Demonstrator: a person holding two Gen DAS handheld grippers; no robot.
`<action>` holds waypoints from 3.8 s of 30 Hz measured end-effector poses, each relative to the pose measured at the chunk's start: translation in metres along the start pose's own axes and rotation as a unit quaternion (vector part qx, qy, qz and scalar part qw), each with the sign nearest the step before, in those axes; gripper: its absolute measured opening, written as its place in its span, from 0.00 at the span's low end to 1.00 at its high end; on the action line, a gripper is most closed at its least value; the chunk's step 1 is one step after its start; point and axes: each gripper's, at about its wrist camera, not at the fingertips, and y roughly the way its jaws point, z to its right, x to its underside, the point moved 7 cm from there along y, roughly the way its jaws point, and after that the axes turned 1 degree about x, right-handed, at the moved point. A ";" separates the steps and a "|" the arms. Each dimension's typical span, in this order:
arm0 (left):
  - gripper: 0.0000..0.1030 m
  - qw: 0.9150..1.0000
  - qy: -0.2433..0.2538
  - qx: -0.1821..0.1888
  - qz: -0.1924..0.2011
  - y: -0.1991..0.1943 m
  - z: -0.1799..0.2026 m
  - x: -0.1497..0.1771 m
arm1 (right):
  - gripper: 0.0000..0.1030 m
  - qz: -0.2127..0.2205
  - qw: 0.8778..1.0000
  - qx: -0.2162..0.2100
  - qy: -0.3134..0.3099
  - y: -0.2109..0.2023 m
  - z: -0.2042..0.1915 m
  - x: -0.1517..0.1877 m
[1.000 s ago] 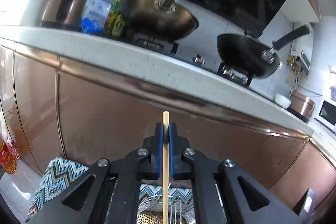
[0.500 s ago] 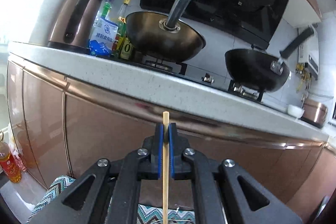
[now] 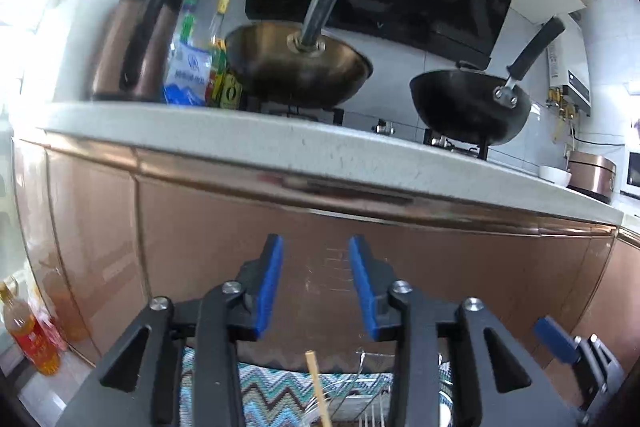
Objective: Organize utensils
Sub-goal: 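Carry chopstick and white spoon to the wire holder and open both tools inside it, then withdraw both tools from the holder back over the utensils, then grasp another chopstick with the left tool while the right tool grasps the light blue spoon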
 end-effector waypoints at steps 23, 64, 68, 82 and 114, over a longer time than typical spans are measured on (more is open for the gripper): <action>0.53 0.996 0.005 -0.030 -0.086 -0.219 -0.106 -0.033 | 0.47 -0.022 0.998 -0.057 0.015 -0.190 -0.002 -0.048; 0.43 0.893 -0.080 0.016 -0.443 -0.134 -0.141 0.209 | 0.18 -0.360 0.904 -0.224 0.067 -0.067 -0.078 0.158; 0.42 0.880 -0.076 0.044 -0.466 -0.105 -0.108 0.217 | 0.18 -0.378 0.893 -0.232 0.075 -0.051 -0.072 0.167; 0.27 0.840 -0.062 -0.004 -0.539 -0.036 -0.089 0.254 | 0.20 -0.423 0.856 -0.284 0.088 -0.006 -0.077 0.192; 0.04 0.841 -0.085 -0.006 -0.534 -0.026 -0.074 0.252 | 0.08 -0.390 0.867 -0.308 0.042 -0.023 -0.081 0.158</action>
